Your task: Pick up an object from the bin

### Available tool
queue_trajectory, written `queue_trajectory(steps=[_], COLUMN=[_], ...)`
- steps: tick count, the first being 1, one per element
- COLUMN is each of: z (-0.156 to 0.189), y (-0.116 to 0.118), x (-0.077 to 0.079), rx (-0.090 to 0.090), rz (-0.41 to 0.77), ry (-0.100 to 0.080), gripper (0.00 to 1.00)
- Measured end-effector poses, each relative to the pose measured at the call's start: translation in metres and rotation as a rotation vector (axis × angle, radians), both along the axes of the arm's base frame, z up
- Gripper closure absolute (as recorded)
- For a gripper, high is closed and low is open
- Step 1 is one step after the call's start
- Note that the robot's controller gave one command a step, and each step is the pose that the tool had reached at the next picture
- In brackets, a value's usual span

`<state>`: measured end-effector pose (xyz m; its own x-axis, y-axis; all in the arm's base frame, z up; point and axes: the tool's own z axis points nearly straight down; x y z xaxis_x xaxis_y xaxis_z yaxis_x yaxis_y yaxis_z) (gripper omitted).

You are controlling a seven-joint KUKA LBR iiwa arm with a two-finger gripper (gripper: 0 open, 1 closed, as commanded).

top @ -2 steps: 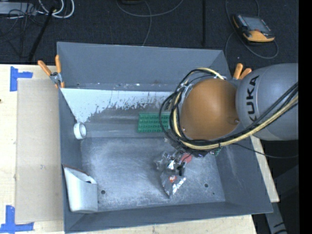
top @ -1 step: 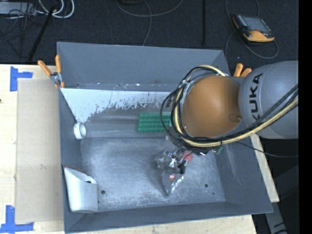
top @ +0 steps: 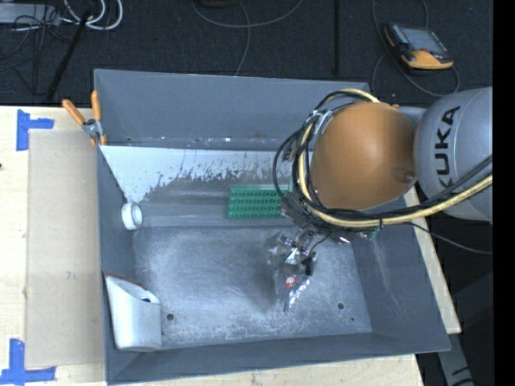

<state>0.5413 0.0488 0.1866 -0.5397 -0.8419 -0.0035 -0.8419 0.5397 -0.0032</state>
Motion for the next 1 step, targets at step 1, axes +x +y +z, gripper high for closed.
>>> queue_trajectory(steps=[1], z=[0.0072], y=[0.0004], x=[0.0006], rx=[0.001], rz=[-0.009], ry=[0.003], gripper=[1.0])
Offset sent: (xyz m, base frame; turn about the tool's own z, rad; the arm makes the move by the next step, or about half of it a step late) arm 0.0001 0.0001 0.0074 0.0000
